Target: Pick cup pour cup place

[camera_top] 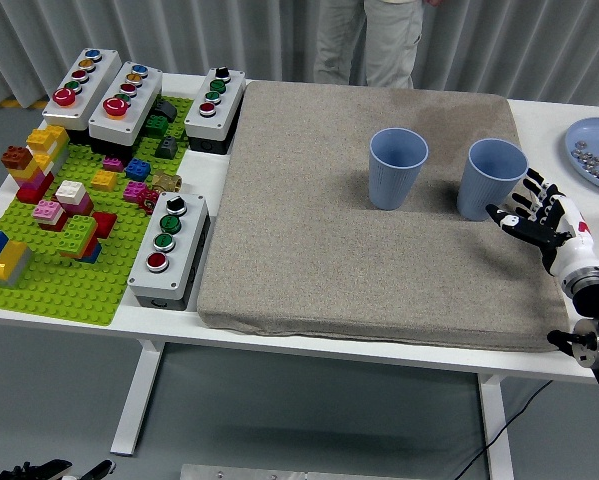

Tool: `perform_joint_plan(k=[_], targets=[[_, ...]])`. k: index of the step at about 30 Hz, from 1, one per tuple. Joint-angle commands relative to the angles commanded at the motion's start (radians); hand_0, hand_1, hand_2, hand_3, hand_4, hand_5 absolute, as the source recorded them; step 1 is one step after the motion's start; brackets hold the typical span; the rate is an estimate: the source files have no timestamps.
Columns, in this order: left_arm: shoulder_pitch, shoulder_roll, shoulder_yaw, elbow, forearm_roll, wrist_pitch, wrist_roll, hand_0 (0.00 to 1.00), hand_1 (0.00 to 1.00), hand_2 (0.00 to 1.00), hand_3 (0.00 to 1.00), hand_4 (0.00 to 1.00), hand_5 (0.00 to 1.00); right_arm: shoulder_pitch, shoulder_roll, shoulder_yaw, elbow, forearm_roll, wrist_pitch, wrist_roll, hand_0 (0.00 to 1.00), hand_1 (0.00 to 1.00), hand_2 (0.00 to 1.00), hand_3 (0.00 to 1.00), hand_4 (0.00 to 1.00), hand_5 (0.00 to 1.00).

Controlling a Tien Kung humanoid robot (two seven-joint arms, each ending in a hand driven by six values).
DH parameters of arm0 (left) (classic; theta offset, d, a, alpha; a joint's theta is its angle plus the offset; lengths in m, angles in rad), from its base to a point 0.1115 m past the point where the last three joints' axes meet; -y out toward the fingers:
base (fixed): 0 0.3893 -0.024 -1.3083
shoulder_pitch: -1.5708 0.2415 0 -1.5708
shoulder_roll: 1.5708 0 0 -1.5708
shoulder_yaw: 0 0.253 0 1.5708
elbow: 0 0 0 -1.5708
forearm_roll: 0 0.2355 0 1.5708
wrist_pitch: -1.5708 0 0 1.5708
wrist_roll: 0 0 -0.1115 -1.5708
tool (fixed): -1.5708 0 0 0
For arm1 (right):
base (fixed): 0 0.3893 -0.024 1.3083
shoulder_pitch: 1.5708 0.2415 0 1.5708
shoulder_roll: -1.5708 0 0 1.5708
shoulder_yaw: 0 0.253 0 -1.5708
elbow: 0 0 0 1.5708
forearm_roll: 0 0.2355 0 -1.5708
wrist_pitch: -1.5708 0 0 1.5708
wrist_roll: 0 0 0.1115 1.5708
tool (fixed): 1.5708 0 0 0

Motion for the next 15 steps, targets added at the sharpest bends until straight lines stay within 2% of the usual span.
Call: perform_joint_plan(k=[15], targets=[[-0.002, 0.000, 0.004, 0.000, 0.000, -0.001, 0.000, 0.769, 0.764, 0.815, 0.686, 0.505, 0.998, 0.008, 0.003, -0.004, -0.009, 0.003, 0.002, -0.003, 0.995, 0.901, 0.972, 0.924, 0.856, 0.207]])
